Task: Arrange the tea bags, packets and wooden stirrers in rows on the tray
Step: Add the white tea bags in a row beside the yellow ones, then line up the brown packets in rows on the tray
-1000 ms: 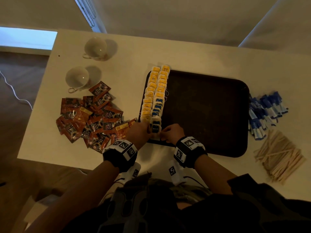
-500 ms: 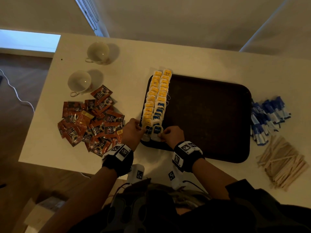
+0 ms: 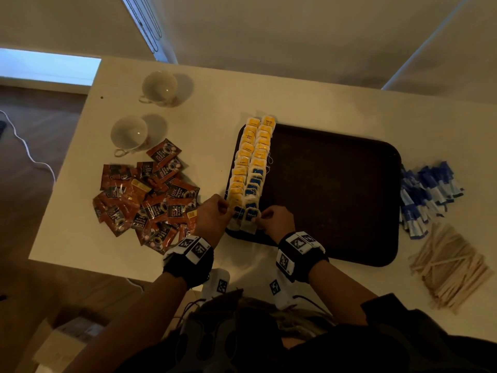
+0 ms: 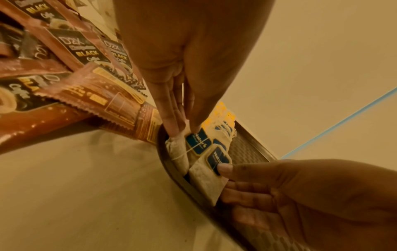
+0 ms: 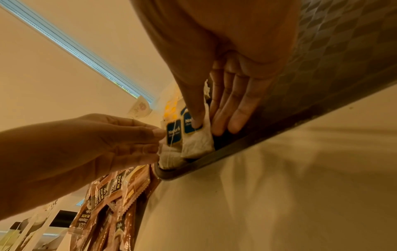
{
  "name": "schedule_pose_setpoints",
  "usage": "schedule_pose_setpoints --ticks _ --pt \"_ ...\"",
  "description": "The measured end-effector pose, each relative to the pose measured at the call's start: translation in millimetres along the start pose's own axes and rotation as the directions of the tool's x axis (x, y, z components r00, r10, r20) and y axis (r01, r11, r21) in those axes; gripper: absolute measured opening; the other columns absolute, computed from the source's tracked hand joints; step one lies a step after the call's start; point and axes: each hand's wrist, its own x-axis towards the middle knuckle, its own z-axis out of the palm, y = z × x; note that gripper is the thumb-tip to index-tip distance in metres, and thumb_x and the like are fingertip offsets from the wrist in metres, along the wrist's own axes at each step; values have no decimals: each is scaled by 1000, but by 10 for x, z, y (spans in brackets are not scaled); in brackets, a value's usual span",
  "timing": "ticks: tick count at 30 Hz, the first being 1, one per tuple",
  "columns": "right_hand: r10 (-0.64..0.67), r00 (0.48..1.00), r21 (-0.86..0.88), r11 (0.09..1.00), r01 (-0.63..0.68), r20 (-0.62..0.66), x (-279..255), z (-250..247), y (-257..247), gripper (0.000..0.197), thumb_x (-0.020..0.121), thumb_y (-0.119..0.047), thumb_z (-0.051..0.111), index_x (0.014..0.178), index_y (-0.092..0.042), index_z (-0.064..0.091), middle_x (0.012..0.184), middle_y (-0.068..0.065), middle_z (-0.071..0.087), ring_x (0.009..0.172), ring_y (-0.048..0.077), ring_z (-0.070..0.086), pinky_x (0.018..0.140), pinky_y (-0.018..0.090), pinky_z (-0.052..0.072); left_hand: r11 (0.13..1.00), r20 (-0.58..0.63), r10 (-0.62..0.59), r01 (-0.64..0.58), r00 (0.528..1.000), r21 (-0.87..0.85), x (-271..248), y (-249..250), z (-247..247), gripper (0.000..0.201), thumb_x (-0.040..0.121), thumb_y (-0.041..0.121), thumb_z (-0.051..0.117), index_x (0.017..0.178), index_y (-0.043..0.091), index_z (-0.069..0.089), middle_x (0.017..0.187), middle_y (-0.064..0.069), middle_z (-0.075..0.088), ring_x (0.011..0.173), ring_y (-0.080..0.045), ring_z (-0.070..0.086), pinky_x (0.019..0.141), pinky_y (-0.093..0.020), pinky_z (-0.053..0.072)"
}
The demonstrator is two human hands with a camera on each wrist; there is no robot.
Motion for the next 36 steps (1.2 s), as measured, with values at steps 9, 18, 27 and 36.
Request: schedule_pose_setpoints --ticks 9,18,27,36 --pt "-76 996 -35 997 74 -45 -58 3 -77 30 81 -26 72 103 -6 66 104 11 68 97 23 64 86 38 52 999 -39 21 -20 999 33 -36 -4 -14 24 88 27 63 102 8 59 90 -2 62 77 -11 57 64 -18 46" --pt "-29 998 189 981 39 -56 -133 10 -233 48 93 -27 57 133 -4 47 129 12 57 115 24 56 96 34 48 998 -101 -3 -3 995 -58 -71 -94 -180 17 86 16 64 101 12 60 94 -2 63 82 -13 60 68 -21 48" --pt "-19 997 317 948 42 -77 -133 -138 -199 35 93 -19 56 125 -5 54 122 13 58 107 22 57 93 42 50 922 -540 -327 387 775 -2 217 -674 -1115 91 75 49 70 143 6 27 147 -23 26 134 -42 25 107 -56 28" --pt "12 999 340 940 5 -48 -203 -212 -146 33 96 -14 50 126 -2 52 123 16 56 107 22 55 83 35 47 888 -185 -454 461 872 -5 748 -889 -1828 120 64 54 78 148 29 -4 148 -22 16 135 -46 20 107 -60 26"
